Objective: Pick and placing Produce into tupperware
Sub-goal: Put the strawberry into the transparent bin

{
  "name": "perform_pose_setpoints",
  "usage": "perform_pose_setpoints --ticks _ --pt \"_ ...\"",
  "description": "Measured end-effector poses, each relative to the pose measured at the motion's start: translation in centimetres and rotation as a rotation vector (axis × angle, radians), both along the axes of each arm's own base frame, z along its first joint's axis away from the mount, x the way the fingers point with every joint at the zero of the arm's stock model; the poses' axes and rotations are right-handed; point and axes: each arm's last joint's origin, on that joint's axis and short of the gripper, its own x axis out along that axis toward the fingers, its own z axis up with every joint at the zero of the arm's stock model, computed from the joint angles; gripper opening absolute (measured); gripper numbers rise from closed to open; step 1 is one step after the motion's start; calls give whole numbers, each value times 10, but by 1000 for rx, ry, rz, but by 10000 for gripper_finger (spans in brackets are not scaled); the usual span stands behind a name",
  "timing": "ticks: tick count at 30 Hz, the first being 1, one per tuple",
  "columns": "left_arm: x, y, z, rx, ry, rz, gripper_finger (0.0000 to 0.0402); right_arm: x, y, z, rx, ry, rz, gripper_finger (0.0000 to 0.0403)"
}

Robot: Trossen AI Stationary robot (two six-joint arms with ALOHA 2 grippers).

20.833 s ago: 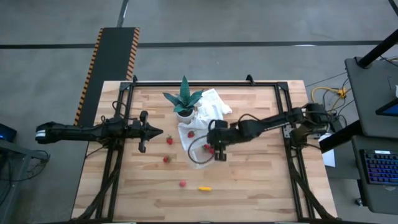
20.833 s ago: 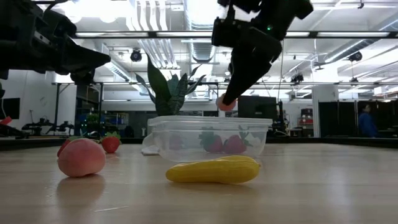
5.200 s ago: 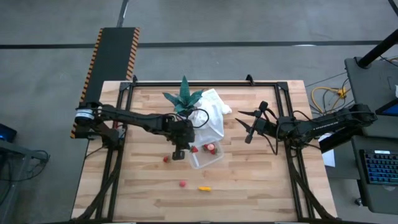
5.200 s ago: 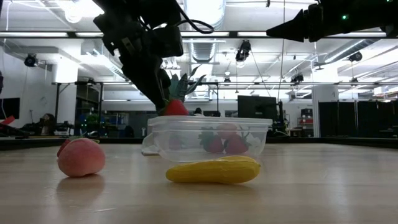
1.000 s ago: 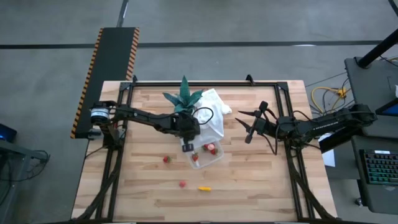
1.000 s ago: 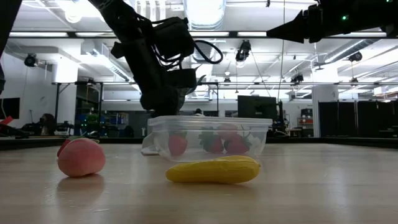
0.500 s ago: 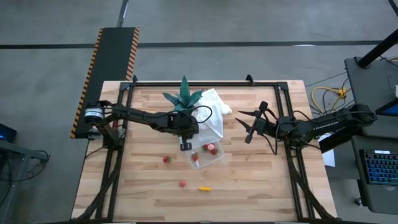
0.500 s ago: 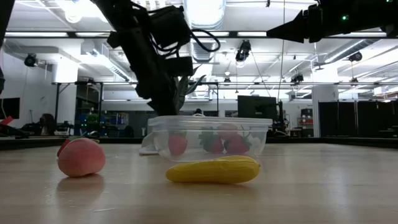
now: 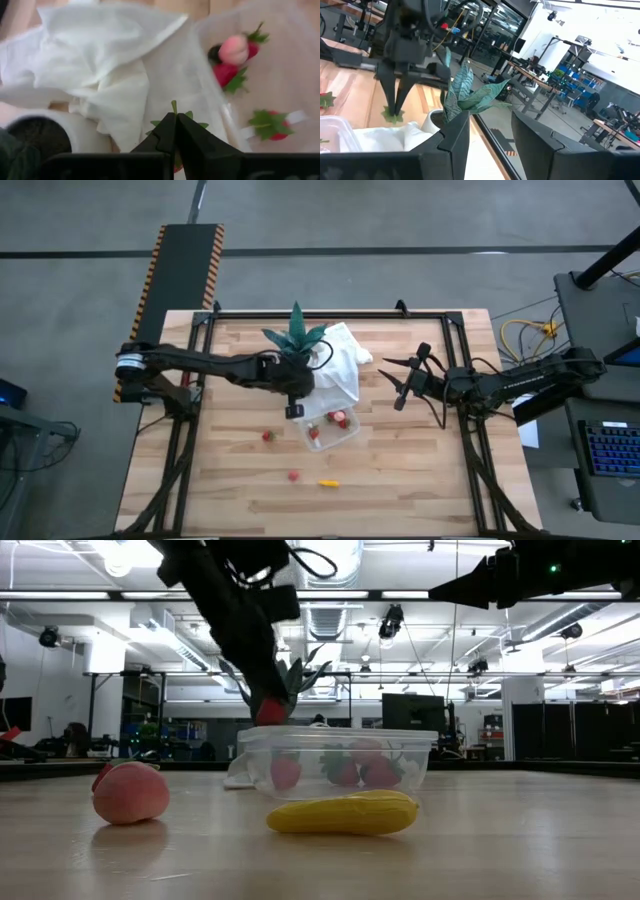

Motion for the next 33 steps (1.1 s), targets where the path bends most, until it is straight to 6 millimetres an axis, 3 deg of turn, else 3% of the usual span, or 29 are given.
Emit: perform_pose_setpoints --ticks 10,33 --pt "5 -21 19 -91 -165 -150 0 0 0 0 1 -4 0 139" --pt "36 -34 -27 -245 -149 -306 0 0 0 1 4 -8 0 139"
